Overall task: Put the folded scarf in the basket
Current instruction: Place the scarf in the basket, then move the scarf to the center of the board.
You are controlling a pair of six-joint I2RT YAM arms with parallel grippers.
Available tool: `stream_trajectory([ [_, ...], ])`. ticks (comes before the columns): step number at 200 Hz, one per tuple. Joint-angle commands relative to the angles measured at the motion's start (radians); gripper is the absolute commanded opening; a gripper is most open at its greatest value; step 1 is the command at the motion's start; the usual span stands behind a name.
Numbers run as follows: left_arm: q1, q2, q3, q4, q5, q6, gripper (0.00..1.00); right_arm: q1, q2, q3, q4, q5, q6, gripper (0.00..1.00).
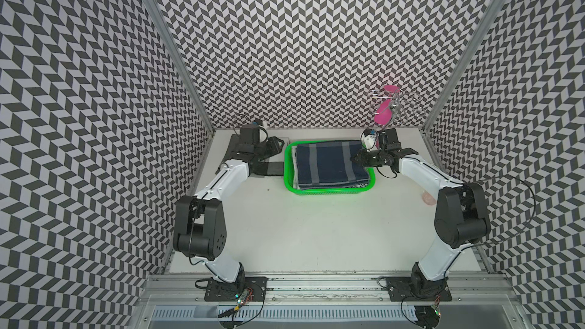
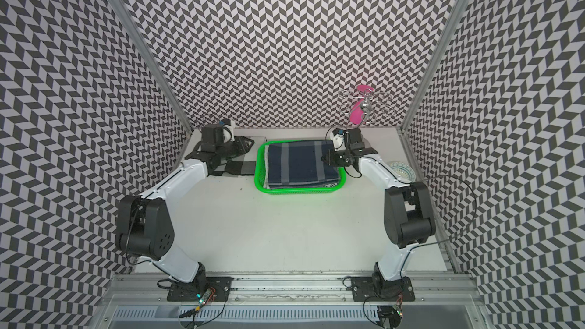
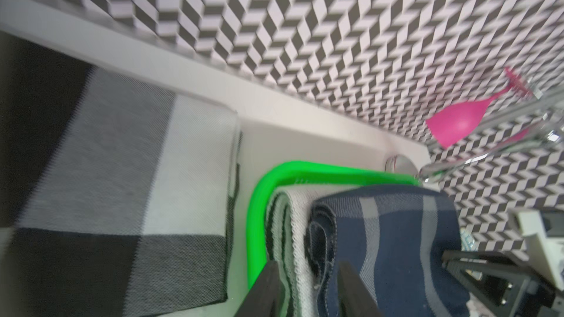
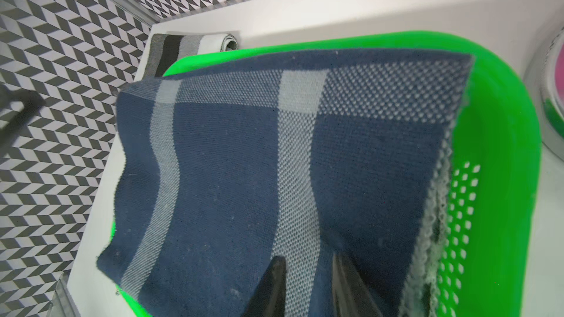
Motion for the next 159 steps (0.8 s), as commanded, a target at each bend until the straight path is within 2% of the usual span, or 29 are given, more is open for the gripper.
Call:
stream_trajectory([
  [1,0.086,0.004,-0.021,0.016,0.066,-0.033,0.38,-0.003,-0.068,-0.012,0.031,-0.004,0.000,0.33],
  [26,0.120,0.073,-0.020,0.029,-0.003,-0.018,0.39,-0.004,-0.093,-0.011,0.015,-0.017,-0.011,0.36],
  [72,0.122,0.301,0.127,-0.034,-0.135,-0.020,0.39,-0.003,-0.180,-0.059,0.038,-0.081,0.001,0.37],
  [114,0.124,0.490,0.319,-0.211,-0.284,0.020,0.39,0.004,-0.254,-0.117,0.072,-0.107,0.027,0.37],
  [143,0.112,0.541,0.349,-0.286,-0.339,0.055,0.38,0.020,-0.276,-0.148,0.085,-0.111,0.034,0.38],
  [159,0.091,0.555,0.378,-0.361,-0.413,0.081,0.38,0.023,-0.284,-0.168,0.094,-0.115,0.034,0.38],
])
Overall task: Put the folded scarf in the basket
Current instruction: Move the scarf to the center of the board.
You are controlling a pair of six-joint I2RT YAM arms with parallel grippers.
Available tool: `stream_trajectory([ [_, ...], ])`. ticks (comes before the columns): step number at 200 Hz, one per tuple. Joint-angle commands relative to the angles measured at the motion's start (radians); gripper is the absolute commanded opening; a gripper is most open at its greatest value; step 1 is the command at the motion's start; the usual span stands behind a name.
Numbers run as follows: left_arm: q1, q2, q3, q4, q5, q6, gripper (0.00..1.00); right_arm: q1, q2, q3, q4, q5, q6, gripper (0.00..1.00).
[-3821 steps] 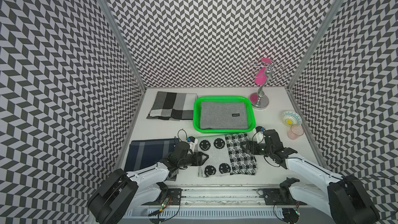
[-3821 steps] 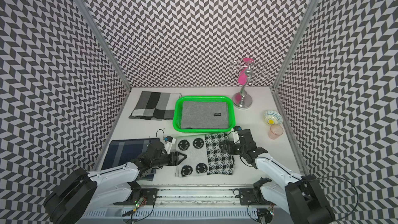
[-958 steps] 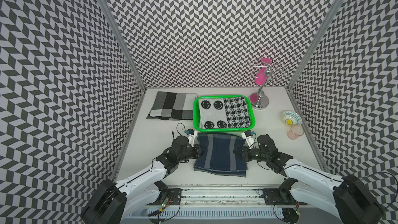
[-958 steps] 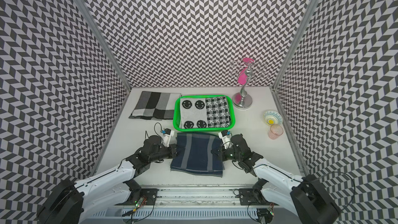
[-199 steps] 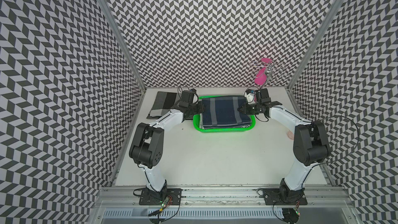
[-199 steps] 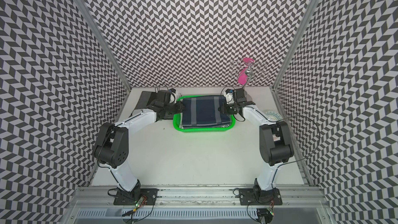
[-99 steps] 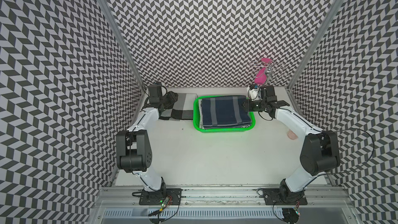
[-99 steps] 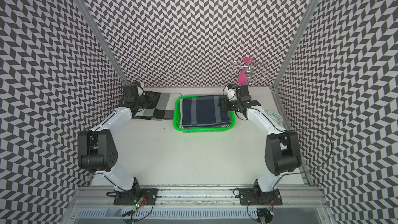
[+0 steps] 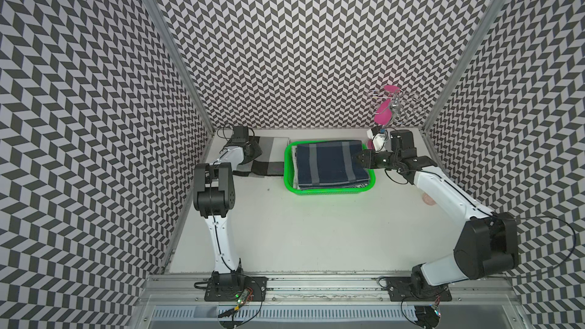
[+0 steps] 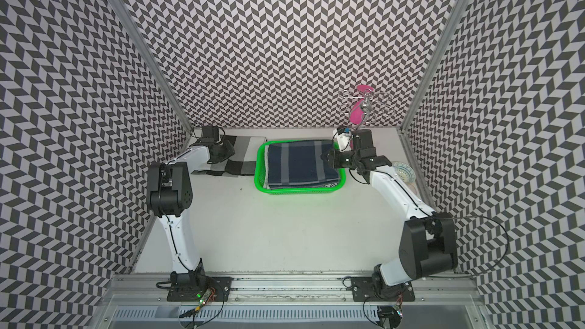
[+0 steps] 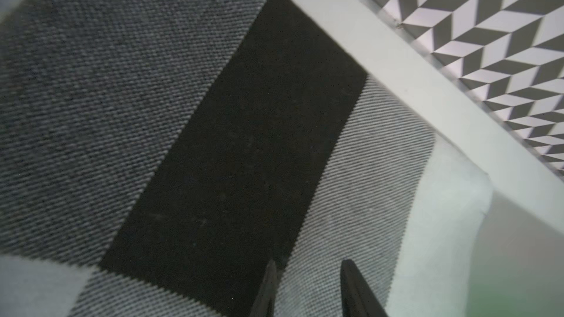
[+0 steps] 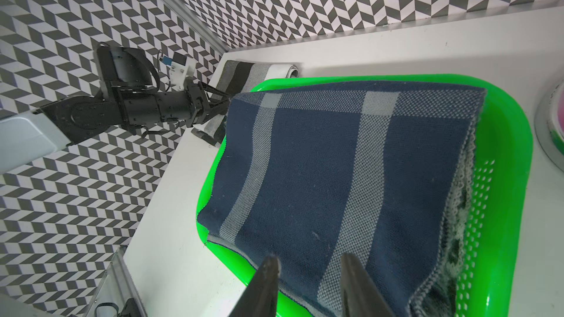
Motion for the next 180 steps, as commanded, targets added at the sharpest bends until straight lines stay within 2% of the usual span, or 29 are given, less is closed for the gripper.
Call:
stream_trajectory([
  [1,-0.032,0.028,0.046,-0.150,-0.123,0.054,0.38,0.011,-0.030,-0.029,0.057,-0.019,0.011,0.38],
  [16,-0.039,0.036,0.058,-0.202,-0.123,0.080,0.38,0.012,-0.039,-0.044,0.060,-0.026,0.012,0.38],
  [60,-0.097,0.098,0.188,-0.437,-0.331,0.189,0.36,0.016,-0.075,-0.071,0.064,-0.050,0.022,0.38],
  [79,-0.099,0.129,0.196,-0.496,-0.337,0.221,0.31,0.018,-0.090,-0.083,0.068,-0.061,0.025,0.38],
  [103,-0.099,0.100,0.099,-0.465,-0.313,0.239,0.14,0.022,-0.108,-0.100,0.069,-0.068,0.028,0.38],
  [139,-0.109,0.041,-0.017,-0.480,-0.335,0.262,0.14,0.033,-0.147,-0.133,0.068,-0.073,0.028,0.38],
  [180,-0.133,-0.081,-0.254,-0.470,-0.300,0.300,0.16,0.062,-0.195,-0.204,0.080,-0.080,0.033,0.38],
])
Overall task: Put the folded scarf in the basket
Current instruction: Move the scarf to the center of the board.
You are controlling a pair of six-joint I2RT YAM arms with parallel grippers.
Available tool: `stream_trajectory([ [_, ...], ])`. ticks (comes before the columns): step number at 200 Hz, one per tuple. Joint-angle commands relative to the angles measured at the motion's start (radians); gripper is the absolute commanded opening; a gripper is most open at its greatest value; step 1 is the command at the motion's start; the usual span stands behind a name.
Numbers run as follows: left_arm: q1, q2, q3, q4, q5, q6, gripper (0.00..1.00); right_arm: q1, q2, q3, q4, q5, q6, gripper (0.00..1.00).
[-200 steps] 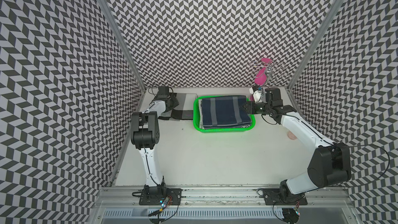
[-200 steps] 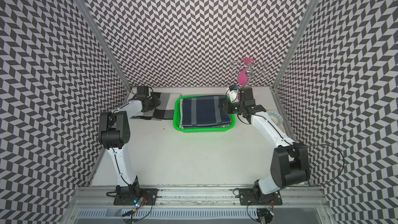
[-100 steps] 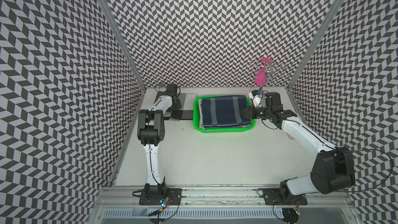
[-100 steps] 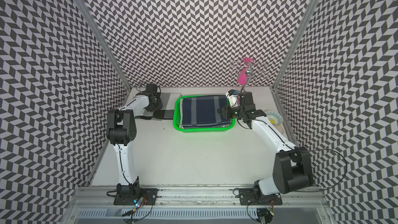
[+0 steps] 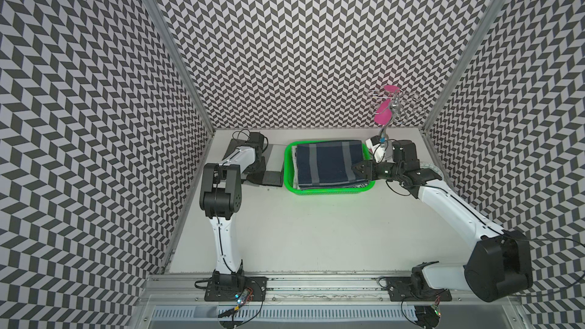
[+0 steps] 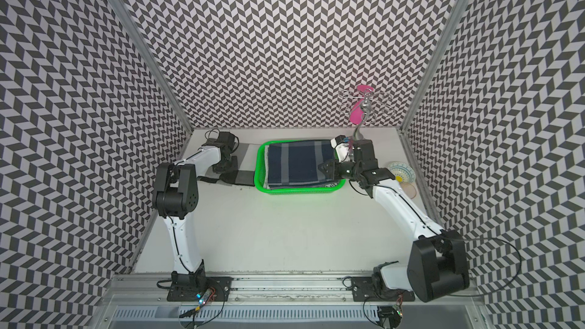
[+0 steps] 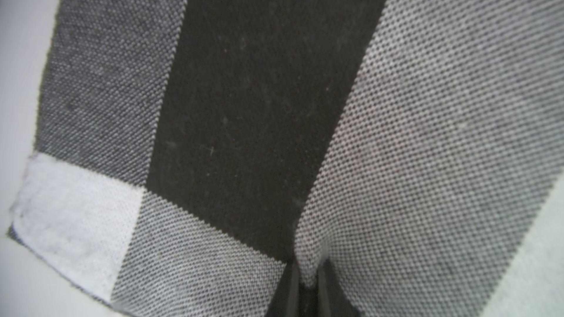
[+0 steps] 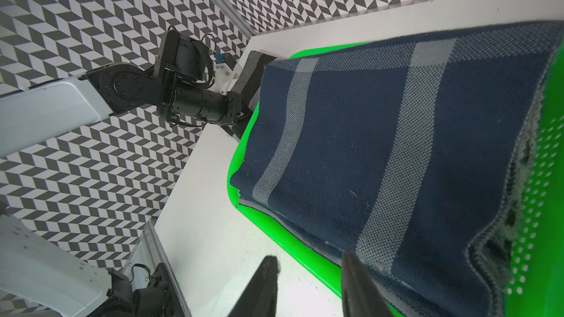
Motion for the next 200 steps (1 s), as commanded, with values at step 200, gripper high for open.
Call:
stream_trajectory([
  [200,-0.025,-0.747,-0.468,0.170,0.548,-0.127,0.30,0.654,0.165,-0.268,0.572,0.340,0.365,0.62],
])
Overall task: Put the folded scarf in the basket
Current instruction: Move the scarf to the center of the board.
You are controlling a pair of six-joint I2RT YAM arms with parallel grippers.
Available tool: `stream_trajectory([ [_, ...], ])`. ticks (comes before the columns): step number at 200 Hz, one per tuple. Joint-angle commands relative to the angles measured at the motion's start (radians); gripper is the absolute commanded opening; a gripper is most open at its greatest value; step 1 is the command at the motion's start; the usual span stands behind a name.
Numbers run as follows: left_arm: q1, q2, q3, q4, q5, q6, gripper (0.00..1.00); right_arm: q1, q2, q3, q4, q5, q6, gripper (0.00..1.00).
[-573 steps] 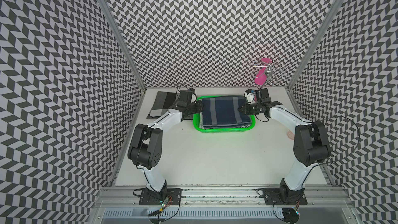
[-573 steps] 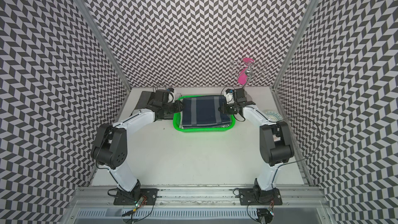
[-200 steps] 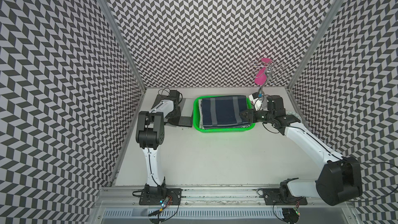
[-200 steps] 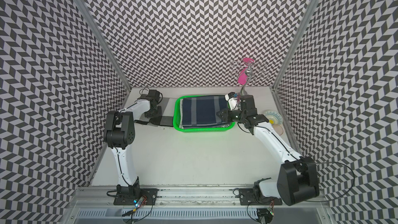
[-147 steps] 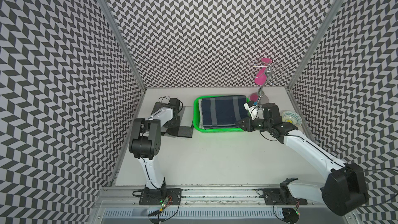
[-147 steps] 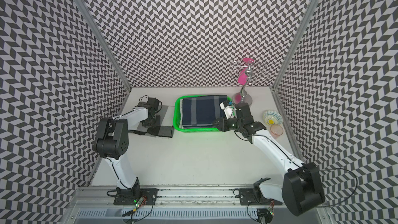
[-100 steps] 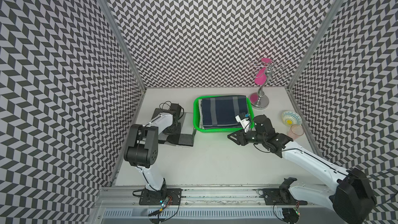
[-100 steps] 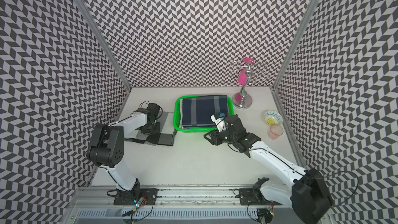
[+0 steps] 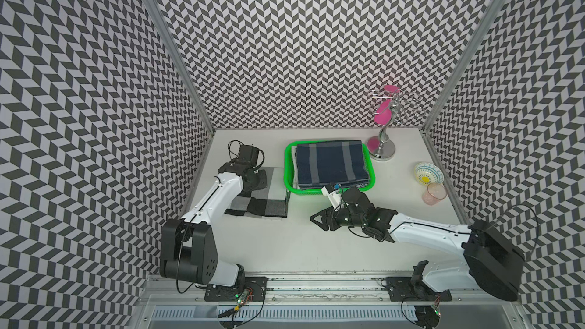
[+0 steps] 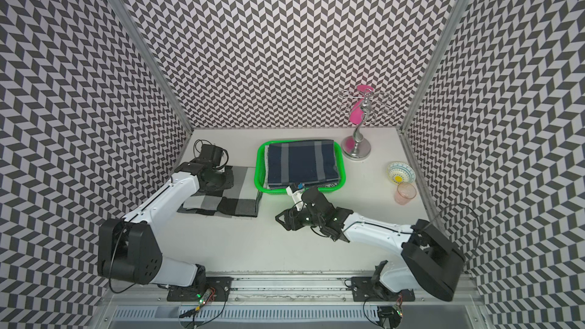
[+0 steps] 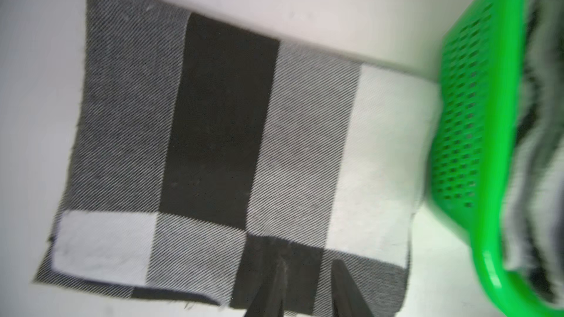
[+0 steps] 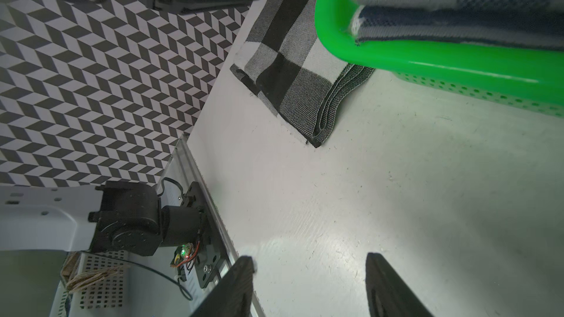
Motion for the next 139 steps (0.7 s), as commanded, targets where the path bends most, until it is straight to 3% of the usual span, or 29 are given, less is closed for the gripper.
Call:
stream_trajectory([
  [1,0.041,-0.092,-0.058,0.186,0.249,-0.070,0.30,0.022,0.091,0.061,0.130,0.051,0.028,0.62],
  [45,0.127,-0.169,-0.171,0.378,0.392,-0.190,0.33,0.050,0.303,0.221,0.159,0.063,0.042,0.67],
  [74,0.191,-0.192,-0.191,0.414,0.408,-0.203,0.33,0.071,0.408,0.319,0.134,0.073,0.050,0.66],
  [106,0.255,-0.213,-0.249,0.514,0.535,-0.282,0.34,0.094,0.511,0.402,0.086,0.110,0.051,0.64],
  [139,0.264,-0.224,-0.253,0.494,0.487,-0.264,0.34,0.098,0.597,0.465,0.070,0.099,0.050,0.56],
])
